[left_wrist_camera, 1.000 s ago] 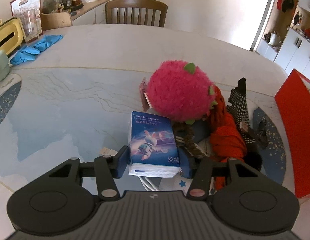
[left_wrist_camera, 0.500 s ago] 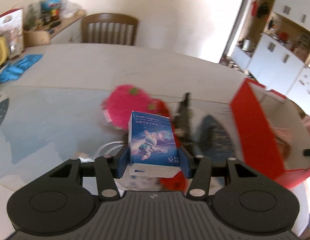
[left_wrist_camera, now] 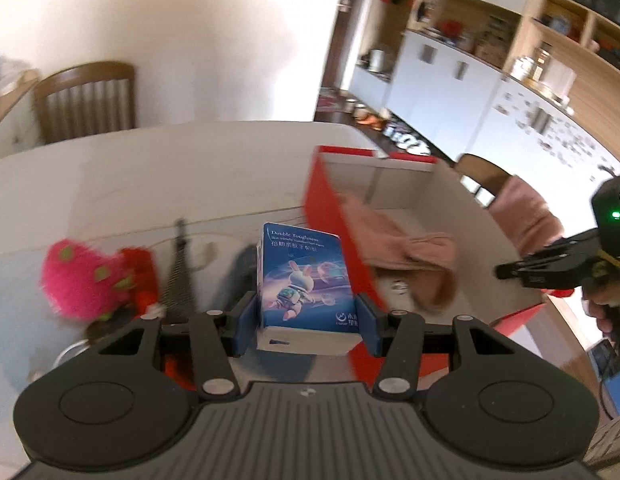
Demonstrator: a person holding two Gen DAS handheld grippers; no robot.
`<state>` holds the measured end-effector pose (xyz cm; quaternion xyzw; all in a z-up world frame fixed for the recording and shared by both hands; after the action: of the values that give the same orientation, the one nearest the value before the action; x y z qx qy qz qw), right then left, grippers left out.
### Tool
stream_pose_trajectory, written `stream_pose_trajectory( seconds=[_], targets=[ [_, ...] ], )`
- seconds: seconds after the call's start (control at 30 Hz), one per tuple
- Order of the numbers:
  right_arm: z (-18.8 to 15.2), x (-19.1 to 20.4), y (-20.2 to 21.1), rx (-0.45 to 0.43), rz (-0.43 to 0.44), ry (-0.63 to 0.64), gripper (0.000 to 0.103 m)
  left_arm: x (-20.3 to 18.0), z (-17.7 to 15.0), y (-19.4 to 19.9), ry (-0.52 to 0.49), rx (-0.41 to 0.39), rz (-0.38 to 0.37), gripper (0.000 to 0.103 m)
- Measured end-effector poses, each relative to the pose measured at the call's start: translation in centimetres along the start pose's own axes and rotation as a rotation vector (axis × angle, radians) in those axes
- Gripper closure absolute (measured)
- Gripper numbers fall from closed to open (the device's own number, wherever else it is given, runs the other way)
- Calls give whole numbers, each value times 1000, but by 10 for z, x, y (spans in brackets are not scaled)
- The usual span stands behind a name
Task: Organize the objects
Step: 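Carry the blue box with the left gripper over the fleece in the box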
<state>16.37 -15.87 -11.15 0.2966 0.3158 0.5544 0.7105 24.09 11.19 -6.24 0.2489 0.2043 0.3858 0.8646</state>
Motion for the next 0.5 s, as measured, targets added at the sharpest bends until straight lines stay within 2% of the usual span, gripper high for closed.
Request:
stream_pose_trajectory(
  seconds=[0.2,0.33,0.5],
  targets=[
    [-1,-1,0,-5,7,-3,97,-48,16,-28,-104,12,-84,52],
    [-1,-2,0,-4,16,-12,97,-74,24,-58,-193,36,-96,52],
    [0,-2,-1,-2,25,-10,97,-92,34,-86,-239,63,-109,52]
  ],
)
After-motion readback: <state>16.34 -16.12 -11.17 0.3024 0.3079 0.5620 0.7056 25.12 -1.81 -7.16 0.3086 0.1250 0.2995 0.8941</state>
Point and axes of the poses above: each gripper's, at about its wrist camera, not at the fingertips, and y roughly against the way its jaws point, x to its left, z to its top, the point moved 3 cm from there along -y, roughly the way its jaws point, and after that the axes turned 9 degrees about -x, right-handed, at the moved point
